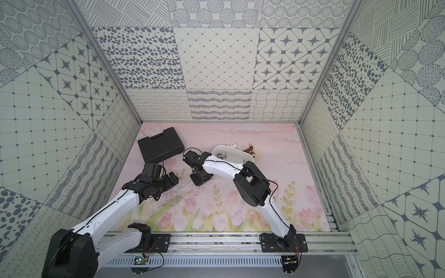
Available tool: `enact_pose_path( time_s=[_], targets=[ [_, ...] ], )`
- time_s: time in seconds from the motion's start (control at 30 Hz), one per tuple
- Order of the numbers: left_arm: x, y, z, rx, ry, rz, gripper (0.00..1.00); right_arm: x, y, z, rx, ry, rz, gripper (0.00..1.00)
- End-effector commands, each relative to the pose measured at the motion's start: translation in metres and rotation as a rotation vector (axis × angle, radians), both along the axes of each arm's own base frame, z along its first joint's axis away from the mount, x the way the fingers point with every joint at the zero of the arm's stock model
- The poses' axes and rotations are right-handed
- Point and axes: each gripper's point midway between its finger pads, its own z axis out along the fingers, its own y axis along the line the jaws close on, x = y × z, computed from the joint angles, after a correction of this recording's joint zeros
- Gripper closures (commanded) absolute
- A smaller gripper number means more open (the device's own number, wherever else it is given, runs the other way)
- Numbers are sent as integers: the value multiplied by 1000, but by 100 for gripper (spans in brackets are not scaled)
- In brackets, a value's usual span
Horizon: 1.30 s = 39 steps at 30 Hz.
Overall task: Put the bit on the desktop into the storage box
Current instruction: Pick up the screwdriver bit from the center of the board.
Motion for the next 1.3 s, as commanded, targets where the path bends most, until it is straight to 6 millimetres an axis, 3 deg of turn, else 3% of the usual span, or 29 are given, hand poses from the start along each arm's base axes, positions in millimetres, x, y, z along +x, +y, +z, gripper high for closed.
enact_pose_path(
  time_s=[0.0,0.67,1.03,1.27],
  targets=[
    [4,3,2,10,-18,11,1,4,6,-6,-1,-11,-14,71],
    [4,4,1,16,-15,12,1,3,0,-19,-44,-5,-19,81],
    [4,4,2,18,-17,12,1,1,-4,-16,-45,-6,-27,98],
    [3,5,2,18,-16,13,1,0,-3,-9,-30,-7,-35,100]
  ],
)
